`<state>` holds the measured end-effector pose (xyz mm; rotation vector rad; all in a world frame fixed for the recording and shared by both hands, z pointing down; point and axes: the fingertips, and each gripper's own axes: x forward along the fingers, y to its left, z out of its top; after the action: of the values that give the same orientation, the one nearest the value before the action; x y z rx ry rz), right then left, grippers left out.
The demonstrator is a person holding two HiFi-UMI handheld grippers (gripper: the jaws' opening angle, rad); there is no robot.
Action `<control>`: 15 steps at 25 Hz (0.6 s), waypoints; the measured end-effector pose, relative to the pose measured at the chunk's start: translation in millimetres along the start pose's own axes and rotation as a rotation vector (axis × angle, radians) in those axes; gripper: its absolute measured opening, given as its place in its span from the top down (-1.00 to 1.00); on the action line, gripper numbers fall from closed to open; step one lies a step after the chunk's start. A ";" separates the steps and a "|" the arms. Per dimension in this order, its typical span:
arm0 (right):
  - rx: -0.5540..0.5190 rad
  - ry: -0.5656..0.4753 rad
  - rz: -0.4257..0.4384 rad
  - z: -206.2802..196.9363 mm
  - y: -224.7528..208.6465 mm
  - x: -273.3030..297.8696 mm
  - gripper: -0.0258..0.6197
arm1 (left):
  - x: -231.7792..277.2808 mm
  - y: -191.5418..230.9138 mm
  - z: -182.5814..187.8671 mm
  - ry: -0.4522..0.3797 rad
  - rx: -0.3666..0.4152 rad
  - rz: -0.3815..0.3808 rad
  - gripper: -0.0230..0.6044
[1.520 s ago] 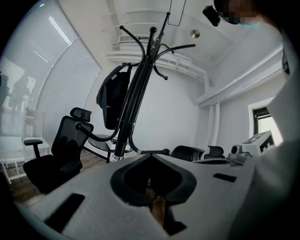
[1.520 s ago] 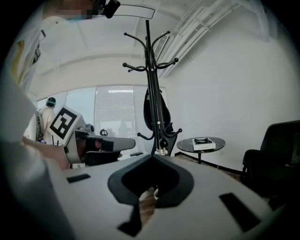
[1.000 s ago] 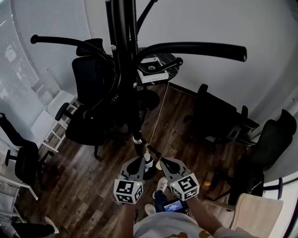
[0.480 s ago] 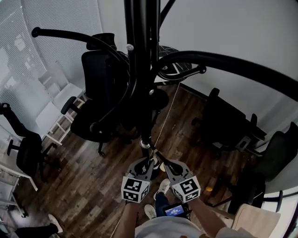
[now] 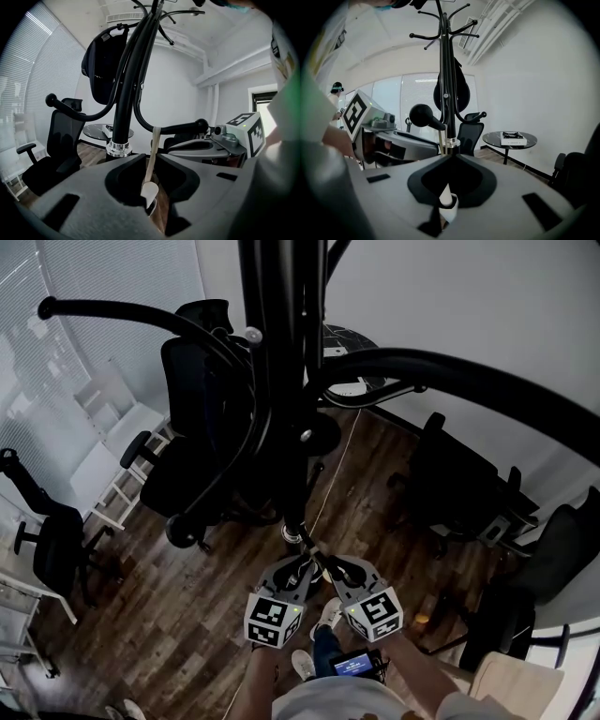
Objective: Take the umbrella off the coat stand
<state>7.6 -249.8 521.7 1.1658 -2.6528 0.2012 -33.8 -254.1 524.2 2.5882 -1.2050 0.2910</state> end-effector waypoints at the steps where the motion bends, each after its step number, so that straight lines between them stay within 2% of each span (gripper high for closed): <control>1: 0.002 -0.003 0.009 1.0 0.8 1.8 0.88 | 1.2 -1.7 0.6 -0.003 -0.003 -0.008 0.70; 4: 0.007 -0.006 0.032 3.0 2.7 7.1 0.81 | 7.8 -7.7 0.0 0.000 -0.023 -0.051 0.70; 10: -0.013 0.012 0.055 -0.1 4.3 16.0 0.80 | 12.2 -1.9 1.5 -0.011 -0.041 -0.048 0.72; 15: -0.042 0.030 0.070 -6.5 7.5 20.7 0.79 | 11.1 -3.4 1.6 -0.005 -0.034 -0.073 0.84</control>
<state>-10.5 -258.0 533.3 1.0495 -2.6605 0.1735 -24.0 -260.5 525.4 2.5986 -1.1039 0.2471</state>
